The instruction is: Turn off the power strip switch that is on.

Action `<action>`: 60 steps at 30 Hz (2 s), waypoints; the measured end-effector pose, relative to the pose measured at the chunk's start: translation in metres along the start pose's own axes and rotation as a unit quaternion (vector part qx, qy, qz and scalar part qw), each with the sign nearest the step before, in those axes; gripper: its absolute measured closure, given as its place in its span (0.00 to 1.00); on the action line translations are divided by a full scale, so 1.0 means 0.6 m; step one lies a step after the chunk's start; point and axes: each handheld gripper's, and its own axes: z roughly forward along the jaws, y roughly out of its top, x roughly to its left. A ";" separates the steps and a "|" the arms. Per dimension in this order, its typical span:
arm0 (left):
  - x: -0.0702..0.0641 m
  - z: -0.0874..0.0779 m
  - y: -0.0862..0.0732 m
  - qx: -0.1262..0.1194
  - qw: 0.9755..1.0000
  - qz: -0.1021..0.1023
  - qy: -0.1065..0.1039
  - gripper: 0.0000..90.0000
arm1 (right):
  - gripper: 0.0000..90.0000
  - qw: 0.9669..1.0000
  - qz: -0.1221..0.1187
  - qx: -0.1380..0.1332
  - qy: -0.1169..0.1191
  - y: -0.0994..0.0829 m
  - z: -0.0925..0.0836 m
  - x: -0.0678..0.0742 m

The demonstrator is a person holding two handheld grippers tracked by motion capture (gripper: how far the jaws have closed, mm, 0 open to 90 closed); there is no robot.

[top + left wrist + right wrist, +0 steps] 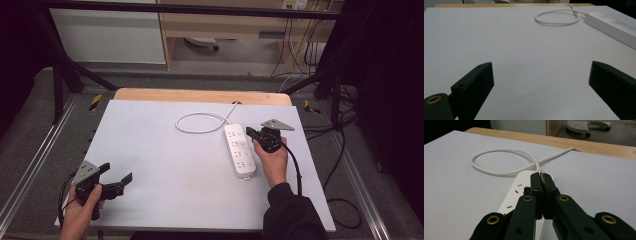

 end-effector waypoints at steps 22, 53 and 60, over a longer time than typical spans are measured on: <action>0.000 -0.002 0.001 -0.002 1.000 0.002 0.000 0.06 | 1.00 1.000 0.007 0.020 0.007 -0.018 0.011 0.004; -0.001 -0.003 0.001 -0.003 1.000 0.002 0.001 0.06 | 1.00 0.999 -0.007 0.040 -0.006 -0.040 0.028 0.011; 0.000 -0.003 0.001 -0.003 1.000 0.002 0.000 0.06 | 1.00 0.999 -0.008 0.042 -0.008 -0.043 0.029 0.013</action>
